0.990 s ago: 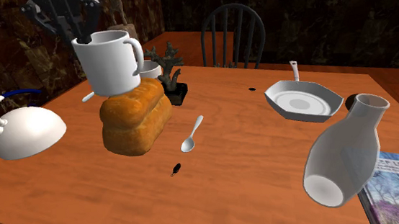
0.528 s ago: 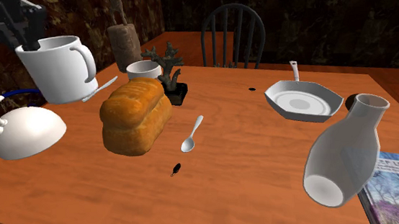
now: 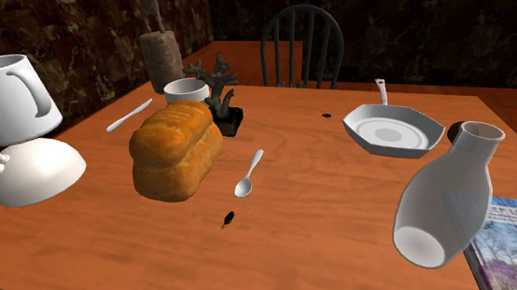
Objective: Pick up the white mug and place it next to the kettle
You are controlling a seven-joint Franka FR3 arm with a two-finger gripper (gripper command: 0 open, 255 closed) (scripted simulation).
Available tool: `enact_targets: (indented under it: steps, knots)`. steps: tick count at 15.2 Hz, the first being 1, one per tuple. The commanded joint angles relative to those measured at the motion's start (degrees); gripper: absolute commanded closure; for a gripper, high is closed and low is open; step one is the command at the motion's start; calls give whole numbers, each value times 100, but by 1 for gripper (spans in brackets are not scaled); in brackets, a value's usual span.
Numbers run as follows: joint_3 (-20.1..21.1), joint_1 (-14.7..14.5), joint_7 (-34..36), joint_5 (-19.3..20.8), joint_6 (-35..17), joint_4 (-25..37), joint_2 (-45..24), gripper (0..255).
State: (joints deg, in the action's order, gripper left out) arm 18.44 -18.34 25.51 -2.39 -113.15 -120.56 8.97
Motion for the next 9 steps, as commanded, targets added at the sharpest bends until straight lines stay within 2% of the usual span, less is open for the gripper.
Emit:
enact_targets:
  steps: [1,9]
  knots:
    - [184,-115,332,43,80,255,-176,255]
    - [802,-614,1596,426,248,1258,-1092,255]
